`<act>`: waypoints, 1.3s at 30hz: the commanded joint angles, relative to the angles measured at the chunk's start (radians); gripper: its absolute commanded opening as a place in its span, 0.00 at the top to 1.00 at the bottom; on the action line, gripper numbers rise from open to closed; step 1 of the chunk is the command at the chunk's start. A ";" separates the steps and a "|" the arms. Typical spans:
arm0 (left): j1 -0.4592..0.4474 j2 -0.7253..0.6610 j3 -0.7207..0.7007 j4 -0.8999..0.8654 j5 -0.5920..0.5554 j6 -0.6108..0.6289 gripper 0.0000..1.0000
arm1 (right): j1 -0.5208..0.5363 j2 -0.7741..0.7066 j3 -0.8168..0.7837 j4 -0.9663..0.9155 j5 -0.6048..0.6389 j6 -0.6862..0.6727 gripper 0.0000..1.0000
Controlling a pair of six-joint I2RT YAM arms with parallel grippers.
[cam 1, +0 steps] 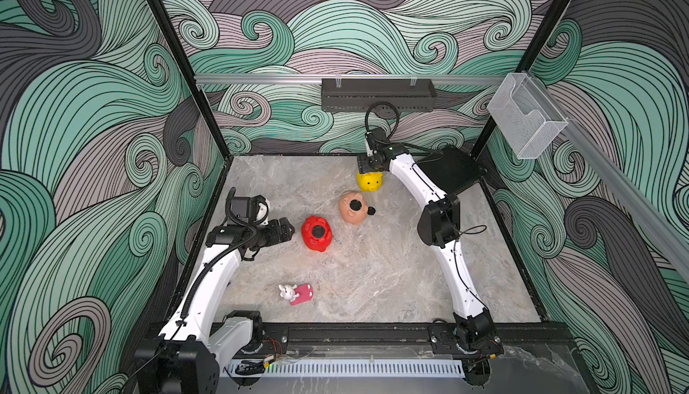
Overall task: Close piggy banks
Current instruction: Move the piggy bank to the center of the board.
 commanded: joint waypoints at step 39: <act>-0.022 0.018 0.036 -0.011 0.013 0.014 0.09 | 0.003 -0.147 -0.270 -0.185 -0.072 0.121 0.32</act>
